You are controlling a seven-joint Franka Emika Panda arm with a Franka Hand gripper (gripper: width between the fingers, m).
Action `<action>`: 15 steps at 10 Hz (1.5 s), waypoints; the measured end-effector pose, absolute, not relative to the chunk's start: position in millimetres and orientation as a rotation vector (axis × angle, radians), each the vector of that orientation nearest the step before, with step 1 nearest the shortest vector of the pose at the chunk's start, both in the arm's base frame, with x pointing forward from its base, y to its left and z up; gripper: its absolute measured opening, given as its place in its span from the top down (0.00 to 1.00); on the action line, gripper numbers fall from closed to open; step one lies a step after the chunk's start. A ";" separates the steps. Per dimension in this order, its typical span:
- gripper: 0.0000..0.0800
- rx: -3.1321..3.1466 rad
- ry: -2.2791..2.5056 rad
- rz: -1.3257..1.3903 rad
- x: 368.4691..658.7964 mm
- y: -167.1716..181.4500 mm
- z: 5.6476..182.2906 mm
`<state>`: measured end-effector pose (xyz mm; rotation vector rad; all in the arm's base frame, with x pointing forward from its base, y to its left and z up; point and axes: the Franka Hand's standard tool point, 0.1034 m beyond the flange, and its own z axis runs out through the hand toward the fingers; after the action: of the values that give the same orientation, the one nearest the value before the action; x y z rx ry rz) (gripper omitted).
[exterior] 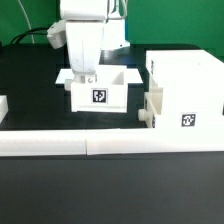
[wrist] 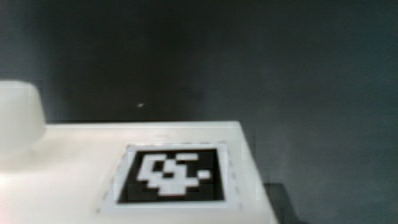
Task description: Assemble drawer
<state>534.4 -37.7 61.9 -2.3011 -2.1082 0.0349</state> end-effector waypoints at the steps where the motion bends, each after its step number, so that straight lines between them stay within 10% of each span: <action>1: 0.95 -2.308 -2.113 0.020 535.9 -35.8 62.0; 15: 0.95 -2.262 -2.215 -0.005 543.3 -25.4 60.6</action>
Offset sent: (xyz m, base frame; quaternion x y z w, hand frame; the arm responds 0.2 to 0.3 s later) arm 0.0000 0.0000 0.0000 0.0000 0.0000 0.0000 1.0000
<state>543.3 -25.4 60.6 -2.2624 -2.2152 -0.0051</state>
